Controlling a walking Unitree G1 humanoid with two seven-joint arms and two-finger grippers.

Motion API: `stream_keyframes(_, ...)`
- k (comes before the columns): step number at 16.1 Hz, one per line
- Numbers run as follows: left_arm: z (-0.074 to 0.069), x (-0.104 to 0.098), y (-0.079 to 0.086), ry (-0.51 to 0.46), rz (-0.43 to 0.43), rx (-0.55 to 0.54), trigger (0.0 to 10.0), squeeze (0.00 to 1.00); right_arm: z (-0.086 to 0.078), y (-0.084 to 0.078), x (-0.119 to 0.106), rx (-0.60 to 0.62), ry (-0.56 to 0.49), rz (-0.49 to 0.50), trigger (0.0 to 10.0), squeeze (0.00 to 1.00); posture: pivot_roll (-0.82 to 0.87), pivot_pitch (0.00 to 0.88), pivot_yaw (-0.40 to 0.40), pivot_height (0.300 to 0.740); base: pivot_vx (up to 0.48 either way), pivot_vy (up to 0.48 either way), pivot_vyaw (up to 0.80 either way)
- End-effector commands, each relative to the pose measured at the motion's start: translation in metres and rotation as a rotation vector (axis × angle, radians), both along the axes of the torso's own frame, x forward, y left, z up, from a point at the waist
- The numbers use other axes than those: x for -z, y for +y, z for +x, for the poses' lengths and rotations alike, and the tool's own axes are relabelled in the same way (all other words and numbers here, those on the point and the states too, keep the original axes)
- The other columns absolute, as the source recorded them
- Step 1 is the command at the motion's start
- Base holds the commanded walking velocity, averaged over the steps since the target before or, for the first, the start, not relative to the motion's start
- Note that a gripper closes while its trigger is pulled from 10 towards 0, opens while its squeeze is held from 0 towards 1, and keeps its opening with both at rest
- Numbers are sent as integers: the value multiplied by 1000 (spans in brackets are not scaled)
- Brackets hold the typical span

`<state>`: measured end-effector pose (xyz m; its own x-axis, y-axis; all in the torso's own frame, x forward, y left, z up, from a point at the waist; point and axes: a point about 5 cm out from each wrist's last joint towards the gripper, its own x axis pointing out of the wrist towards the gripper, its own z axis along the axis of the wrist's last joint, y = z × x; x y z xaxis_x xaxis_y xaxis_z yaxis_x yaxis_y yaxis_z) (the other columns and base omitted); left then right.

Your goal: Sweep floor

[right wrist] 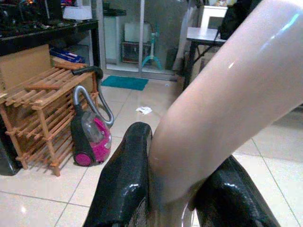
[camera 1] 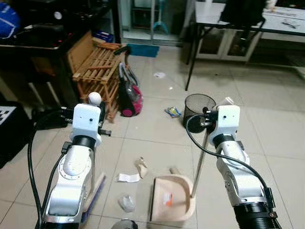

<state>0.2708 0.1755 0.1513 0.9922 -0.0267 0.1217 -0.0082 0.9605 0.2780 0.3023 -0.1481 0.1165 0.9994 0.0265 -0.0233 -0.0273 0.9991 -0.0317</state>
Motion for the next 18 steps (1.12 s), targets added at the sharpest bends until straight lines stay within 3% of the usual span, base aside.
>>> stream_keyframes(1, 3, -9, -3, -47, 16, 11, 10000, 0, 2, 1, -4, -7, -12, 5, 10000, 0, -7, 30, 1, 740, 0, 0, 0)
stream_keyframes(10, -1, -2, -1, -29, 3, 14, 10000, 0, 4, 13, 3, -72, -6, -24, 10000, 0, -2, 37, 0, 740, 229, 0, 0)
stream_keyframes(18, -3, 12, -2, 20, 25, 21, 10000, 0, 6, 22, 6, -122, -19, -34, 10000, 0, 2, 66, 8, 740, 0, 0, 0)
